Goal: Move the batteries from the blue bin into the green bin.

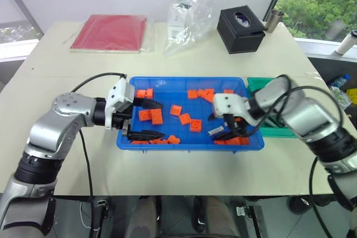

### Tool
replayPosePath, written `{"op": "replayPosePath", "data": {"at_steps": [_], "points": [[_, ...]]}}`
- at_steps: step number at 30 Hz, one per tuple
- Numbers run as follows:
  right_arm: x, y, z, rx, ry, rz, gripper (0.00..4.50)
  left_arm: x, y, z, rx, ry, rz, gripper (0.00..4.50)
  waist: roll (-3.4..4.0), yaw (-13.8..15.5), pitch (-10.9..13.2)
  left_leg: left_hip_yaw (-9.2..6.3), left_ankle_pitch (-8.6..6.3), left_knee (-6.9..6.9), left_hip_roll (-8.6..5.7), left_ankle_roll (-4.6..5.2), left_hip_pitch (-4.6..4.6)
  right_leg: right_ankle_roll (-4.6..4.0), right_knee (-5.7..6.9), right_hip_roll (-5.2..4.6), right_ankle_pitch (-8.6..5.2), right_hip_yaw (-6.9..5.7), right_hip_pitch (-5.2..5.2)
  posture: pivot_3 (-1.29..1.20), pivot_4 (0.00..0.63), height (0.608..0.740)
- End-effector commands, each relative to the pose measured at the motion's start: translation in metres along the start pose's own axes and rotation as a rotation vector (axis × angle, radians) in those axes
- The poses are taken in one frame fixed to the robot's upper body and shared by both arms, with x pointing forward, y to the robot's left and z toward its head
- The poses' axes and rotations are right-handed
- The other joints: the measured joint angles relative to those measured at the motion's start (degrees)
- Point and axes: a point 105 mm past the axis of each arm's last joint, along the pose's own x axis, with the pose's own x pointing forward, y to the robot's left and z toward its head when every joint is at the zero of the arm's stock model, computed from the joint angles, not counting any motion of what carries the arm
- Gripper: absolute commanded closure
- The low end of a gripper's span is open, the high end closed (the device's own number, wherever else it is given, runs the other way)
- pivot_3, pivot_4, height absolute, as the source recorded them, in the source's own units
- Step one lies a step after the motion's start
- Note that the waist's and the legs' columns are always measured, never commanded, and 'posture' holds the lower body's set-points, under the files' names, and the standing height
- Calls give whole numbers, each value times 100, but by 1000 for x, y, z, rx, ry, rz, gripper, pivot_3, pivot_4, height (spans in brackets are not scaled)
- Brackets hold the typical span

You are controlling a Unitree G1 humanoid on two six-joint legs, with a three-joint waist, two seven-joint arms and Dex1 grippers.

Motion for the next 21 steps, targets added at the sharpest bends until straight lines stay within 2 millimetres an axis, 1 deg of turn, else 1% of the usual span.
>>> {"op": "replayPosePath", "data": {"at_steps": [1, 5, 9, 15, 16, 18, 20, 21], "points": [[-3, -17, 1, -60, 36, -46, 1188, -7, -1, 12, 45, -11, 33, 0, 1, -2, 0, 0, 0, 0, 0, 0, -1, 0, 2, 0, 0, 0, -2, 0, 150, 736], [1, -24, -6, -64, 53, -43, 1188, -12, -4, 11, 36, -7, 58, 0, 0, 3, 0, 1, 0, -1, 0, 0, -1, 2, 3, 0, 1, 0, -2, 0, 150, 736], [3, -22, -16, -83, 84, -15, 1188, -15, -5, 11, 33, -6, 75, 0, 0, 15, 0, 1, 0, 0, 0, -1, -1, 2, 3, 0, 1, -1, -1, 0, 150, 736], [7, -21, -22, -90, 98, 11, 1188, -15, -3, 12, 34, -11, 87, 0, 0, 4, 0, 1, 0, -1, 0, -1, 0, 2, 3, 1, 1, -1, 0, 0, 150, 736], [9, -21, -23, -83, 96, 10, 1396, -15, -4, 12, 34, -12, 86, 0, 0, 3, 0, 1, 0, -1, 0, -1, 1, 2, 3, 1, 1, -1, 0, 0, 150, 736], [10, -21, -24, -72, 91, 7, 2067, -14, -5, 12, 35, -13, 82, 0, 0, 3, 0, 1, 0, -1, 0, -1, 1, 2, 4, 1, 1, -1, 0, 0, 150, 736], [9, -19, -24, -59, 77, 3, 2973, -13, -6, 11, 34, -11, 74, 0, 0, 5, 0, 1, 0, -1, 0, -1, 1, 2, 5, 1, 1, -1, 0, 0, 150, 736], [7, -18, -23, -45, 62, -4, 3551, -13, -7, 11, 33, -10, 70, 0, 0, 11, 0, 1, 1, -1, 0, -1, 1, 2, 5, 1, 1, -1, 0, 0, 150, 736]]}}
